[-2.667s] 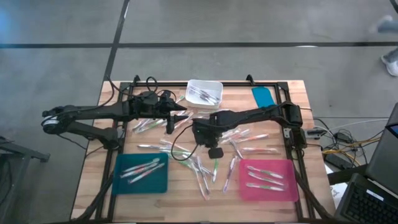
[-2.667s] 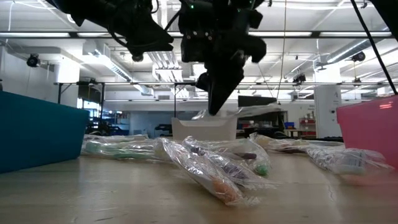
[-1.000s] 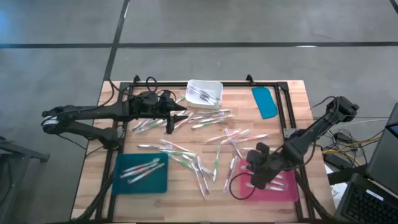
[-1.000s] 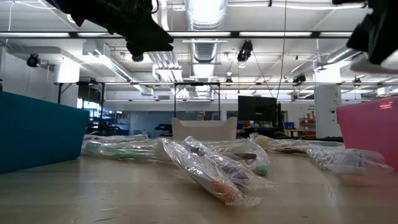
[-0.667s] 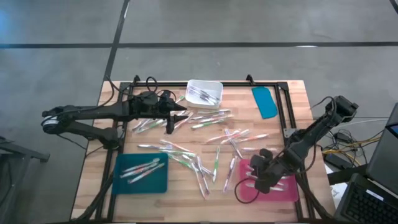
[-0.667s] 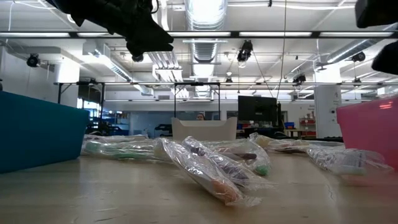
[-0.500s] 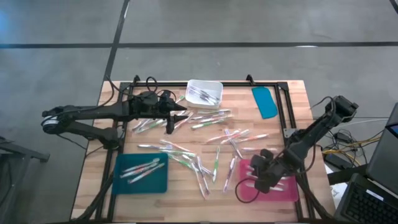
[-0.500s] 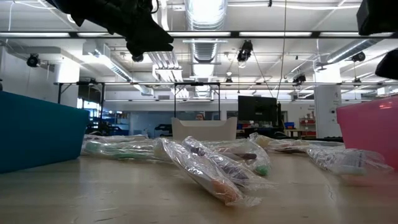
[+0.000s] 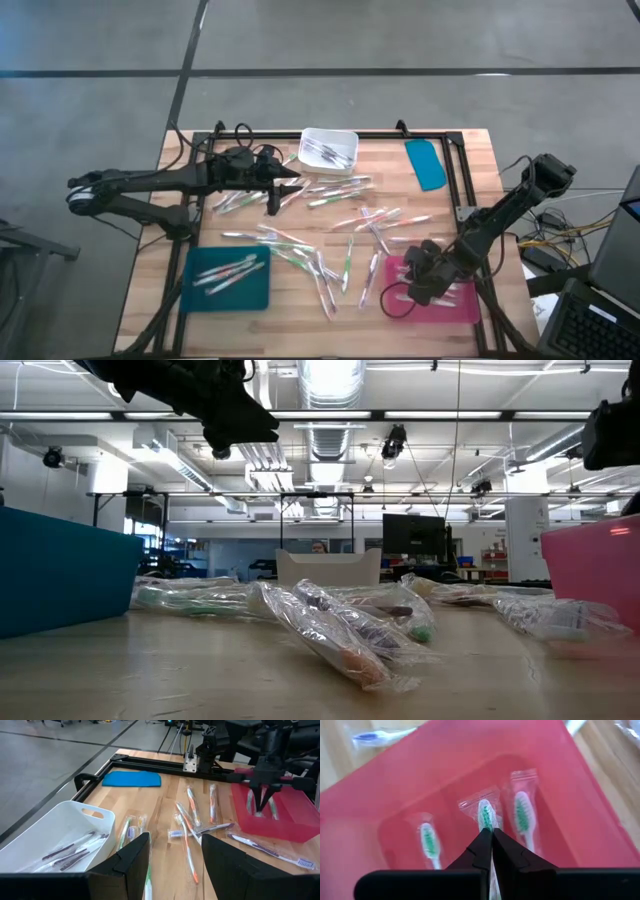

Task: Pick & Place Toothbrushes
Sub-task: Put the green toothbrush into the pink bin, then put the violet toothbrush into the white bin

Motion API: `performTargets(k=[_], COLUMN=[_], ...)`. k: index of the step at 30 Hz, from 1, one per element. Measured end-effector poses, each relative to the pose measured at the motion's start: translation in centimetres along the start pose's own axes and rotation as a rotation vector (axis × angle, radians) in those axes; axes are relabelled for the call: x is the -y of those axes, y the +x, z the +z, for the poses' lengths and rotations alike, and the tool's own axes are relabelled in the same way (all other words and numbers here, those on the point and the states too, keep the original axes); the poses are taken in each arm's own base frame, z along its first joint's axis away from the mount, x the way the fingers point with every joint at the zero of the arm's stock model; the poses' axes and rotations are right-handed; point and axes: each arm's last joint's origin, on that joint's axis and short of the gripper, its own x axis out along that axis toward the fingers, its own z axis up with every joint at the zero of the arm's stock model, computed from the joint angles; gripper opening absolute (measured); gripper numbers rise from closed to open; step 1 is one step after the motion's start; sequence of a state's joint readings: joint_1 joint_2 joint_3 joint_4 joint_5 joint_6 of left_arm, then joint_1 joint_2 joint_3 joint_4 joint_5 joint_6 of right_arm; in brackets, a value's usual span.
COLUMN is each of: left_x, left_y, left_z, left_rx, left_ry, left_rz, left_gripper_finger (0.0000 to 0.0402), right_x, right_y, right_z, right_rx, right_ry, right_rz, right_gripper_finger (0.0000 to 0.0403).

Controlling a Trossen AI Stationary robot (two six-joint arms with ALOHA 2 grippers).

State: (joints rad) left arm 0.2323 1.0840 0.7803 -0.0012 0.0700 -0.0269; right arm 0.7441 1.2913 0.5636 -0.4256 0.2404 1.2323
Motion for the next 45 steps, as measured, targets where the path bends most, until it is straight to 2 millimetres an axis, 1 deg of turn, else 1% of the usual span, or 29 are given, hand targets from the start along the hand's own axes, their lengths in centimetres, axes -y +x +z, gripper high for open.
performTargets(k=[6,11,14,24,26,29,32,35,40,45], left_x=[0.0,0.0,0.0,0.0,0.0,0.0,0.0,0.0,0.0,0.0], left_y=[0.0,0.0,0.0,0.0,0.0,0.0,0.0,0.0,0.0,0.0], left_z=[0.0,0.0,0.0,0.0,0.0,0.0,0.0,0.0,0.0,0.0], left_rx=[0.000,0.000,0.000,0.000,0.000,0.000,0.000,0.000,0.000,0.000], left_ry=[0.000,0.000,0.000,0.000,0.000,0.000,0.000,0.000,0.000,0.000], left_rz=[0.000,0.000,0.001,0.000,0.000,0.000,0.000,0.001,0.000,0.000], left_gripper_finger=[0.0186,0.0186,0.0186,0.0186,0.0186,0.0186,0.0186,0.0186,0.0186,0.0186], right_x=[0.6,0.0,-0.2,-1.3,-1.9,-2.9,-3.8,-4.1,-3.8,-3.1], right_y=[0.3,0.0,-0.1,-0.9,-1.3,-2.2,-3.0,-3.6,-4.2,-4.5], right_z=[-0.2,-0.1,0.0,0.6,0.9,2.0,3.5,5.2,8.1,10.2], right_rx=[-0.003,-0.023,-0.032,-0.049,-0.049,-0.012,0.067,0.171,0.257,0.263], right_ry=[0.062,0.042,0.029,-0.018,-0.043,-0.098,-0.148,-0.175,-0.167,-0.237], right_rz=[-0.022,0.006,0.019,0.056,0.082,0.123,0.130,0.102,0.054,0.043], right_gripper_finger=[0.0008,0.0018,0.0039,0.0136,0.0150,0.0160,0.0159,0.0148,0.0119,0.0085])
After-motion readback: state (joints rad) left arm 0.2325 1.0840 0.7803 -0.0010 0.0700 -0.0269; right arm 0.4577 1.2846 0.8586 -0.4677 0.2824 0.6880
